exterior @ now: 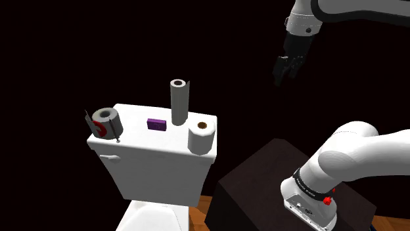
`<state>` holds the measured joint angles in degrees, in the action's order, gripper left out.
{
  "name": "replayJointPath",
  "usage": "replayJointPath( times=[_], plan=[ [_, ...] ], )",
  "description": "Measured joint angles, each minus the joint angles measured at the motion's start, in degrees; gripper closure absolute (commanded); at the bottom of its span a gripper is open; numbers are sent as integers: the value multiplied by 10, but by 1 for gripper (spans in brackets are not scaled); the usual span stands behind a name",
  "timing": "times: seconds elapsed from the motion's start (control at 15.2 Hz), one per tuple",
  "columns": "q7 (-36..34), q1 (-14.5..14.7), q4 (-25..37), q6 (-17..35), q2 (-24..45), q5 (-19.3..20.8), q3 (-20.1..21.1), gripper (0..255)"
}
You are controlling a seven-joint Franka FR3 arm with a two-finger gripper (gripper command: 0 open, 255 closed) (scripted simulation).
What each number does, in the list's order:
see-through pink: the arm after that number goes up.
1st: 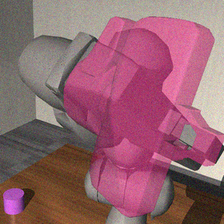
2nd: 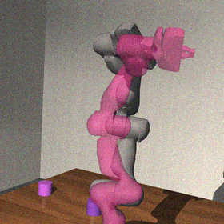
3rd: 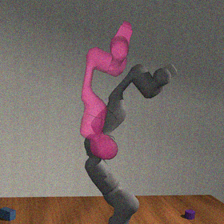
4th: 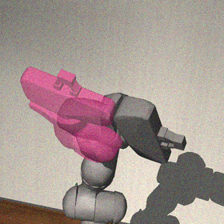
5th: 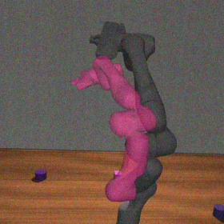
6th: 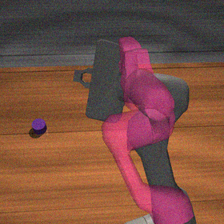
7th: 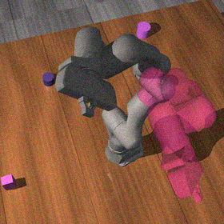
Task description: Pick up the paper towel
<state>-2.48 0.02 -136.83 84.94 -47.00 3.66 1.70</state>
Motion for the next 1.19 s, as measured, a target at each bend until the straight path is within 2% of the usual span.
replayJointPath(
  times=[0.2,0.66,1.19],
  plan=[
    [-4,5,9,14,22,-6,7,0],
    [-25,28,69,83,142,-32,47,0],
    [-52,50,184,135,296,-40,94,0]
  ],
)
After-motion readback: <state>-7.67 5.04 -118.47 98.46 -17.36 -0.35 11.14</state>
